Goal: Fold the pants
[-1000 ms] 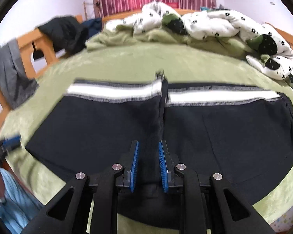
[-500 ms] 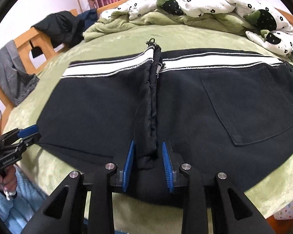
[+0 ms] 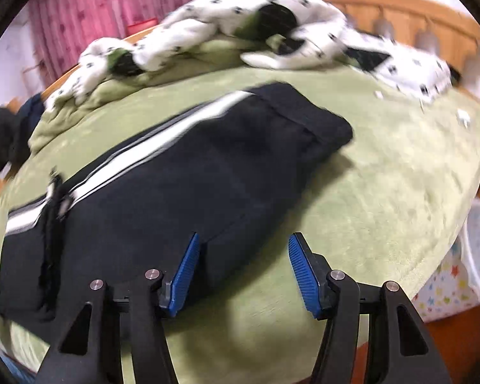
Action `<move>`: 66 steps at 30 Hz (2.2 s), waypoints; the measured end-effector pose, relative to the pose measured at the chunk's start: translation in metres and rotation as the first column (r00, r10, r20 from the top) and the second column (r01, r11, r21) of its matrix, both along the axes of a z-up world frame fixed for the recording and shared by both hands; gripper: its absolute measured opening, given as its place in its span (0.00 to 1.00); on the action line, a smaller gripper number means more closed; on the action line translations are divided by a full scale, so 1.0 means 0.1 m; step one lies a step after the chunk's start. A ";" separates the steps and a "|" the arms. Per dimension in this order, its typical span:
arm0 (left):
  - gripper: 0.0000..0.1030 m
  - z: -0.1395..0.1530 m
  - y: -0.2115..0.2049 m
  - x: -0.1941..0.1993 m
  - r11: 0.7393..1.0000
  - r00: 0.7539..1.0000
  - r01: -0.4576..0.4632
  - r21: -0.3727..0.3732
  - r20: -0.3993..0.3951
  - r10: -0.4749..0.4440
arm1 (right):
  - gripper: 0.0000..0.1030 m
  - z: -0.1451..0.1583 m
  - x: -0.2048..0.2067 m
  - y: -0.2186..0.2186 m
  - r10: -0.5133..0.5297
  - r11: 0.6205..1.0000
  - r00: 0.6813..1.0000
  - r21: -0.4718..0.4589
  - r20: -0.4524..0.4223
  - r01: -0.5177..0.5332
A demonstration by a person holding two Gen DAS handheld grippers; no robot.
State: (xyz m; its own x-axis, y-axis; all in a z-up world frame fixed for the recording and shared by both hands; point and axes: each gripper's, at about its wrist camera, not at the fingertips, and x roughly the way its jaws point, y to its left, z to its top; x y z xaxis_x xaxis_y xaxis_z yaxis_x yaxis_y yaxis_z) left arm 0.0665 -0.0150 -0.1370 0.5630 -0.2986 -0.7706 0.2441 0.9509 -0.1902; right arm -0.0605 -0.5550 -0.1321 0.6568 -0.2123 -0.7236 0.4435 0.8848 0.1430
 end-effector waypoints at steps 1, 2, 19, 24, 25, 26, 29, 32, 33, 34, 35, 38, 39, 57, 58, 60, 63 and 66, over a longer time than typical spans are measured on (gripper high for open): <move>0.59 -0.01 0.01 0.07 1.000 1.000 -0.008 -0.002 -0.013 0.008 | 0.56 -0.03 0.02 -0.10 -0.008 1.000 1.000 0.024 0.012 0.008; 0.59 -0.02 0.03 0.11 1.000 1.000 -0.012 -0.010 -0.026 0.011 | 0.56 -0.03 0.01 -0.17 -0.015 0.999 0.999 0.040 0.028 0.014; 0.16 -0.28 0.04 0.66 0.982 0.988 0.012 -0.189 -0.150 -0.040 | 0.28 -0.16 0.80 -0.92 -0.103 0.950 0.990 0.305 0.092 0.070; 0.09 0.01 -0.02 0.56 0.984 0.998 0.000 -0.177 -0.061 -0.011 | 0.18 0.46 0.75 -0.40 -0.059 0.996 0.981 0.072 0.185 0.047; 0.09 0.10 -0.03 0.52 0.984 0.999 0.014 -0.179 -0.030 -0.019 | 0.17 0.63 0.75 -0.28 -0.042 0.999 0.977 0.034 0.209 0.035; 0.09 0.17 -0.03 0.52 0.982 0.999 0.025 -0.187 -0.016 -0.029 | 0.17 0.81 0.74 -0.16 -0.026 1.000 0.972 0.007 0.235 0.025; 0.09 0.38 0.04 0.50 0.972 0.999 0.049 -0.230 0.016 -0.047 | 0.17 1.23 0.70 0.12 0.015 0.999 0.957 -0.043 0.291 -0.003; 0.09 0.53 0.22 0.54 0.961 0.998 0.061 -0.268 0.036 -0.054 | 0.16 1.65 0.72 0.52 0.071 0.994 0.940 -0.097 0.334 -0.041; 0.09 0.59 0.33 0.54 0.963 0.998 0.051 -0.264 0.052 -0.038 | 0.16 1.75 0.75 0.66 0.089 0.993 0.936 -0.107 0.341 -0.055; 0.09 0.62 0.43 0.54 0.964 0.998 0.042 -0.262 0.061 -0.027 | 0.16 1.84 0.79 0.79 0.104 0.991 0.931 -0.112 0.350 -0.069; 0.09 0.66 0.55 0.55 0.964 0.998 0.030 -0.263 0.067 -0.013 | 0.16 1.90 0.82 0.92 0.120 0.990 0.926 -0.111 0.358 -0.085; 0.09 0.75 1.04 0.59 0.966 0.997 -0.023 -0.257 0.068 0.042 | 0.16 1.98 0.99 1.31 0.162 0.986 0.912 -0.086 0.376 -0.140; 0.09 0.77 1.24 0.60 0.970 0.995 -0.047 -0.237 0.073 0.066 | 0.16 1.98 1.02 1.41 0.170 0.985 0.909 -0.077 0.381 -0.152; 0.32 -0.05 2.05 0.67 0.970 0.971 -0.237 0.060 0.000 0.237 | 0.29 -0.13 1.86 1.30 0.169 0.976 0.985 0.135 0.016 -0.170; 0.32 -0.02 2.05 0.65 0.968 0.970 -0.241 0.075 0.012 0.241 | 0.30 -0.15 1.84 1.29 0.179 0.975 0.984 0.133 -0.002 -0.177; 0.33 0.08 2.04 0.59 0.965 0.970 -0.241 0.100 0.045 0.238 | 0.37 -0.20 1.75 1.35 0.195 0.975 0.980 0.113 -0.037 -0.190; 0.54 0.23 1.97 0.49 0.975 0.974 -0.212 0.071 0.098 0.205 | 0.38 -0.14 1.58 1.34 0.205 0.975 0.977 0.096 -0.065 -0.198; 0.55 0.27 1.82 0.42 0.986 0.983 -0.158 0.055 0.105 0.152 | 0.38 0.07 1.39 1.39 0.181 0.983 0.979 -0.003 -0.093 -0.182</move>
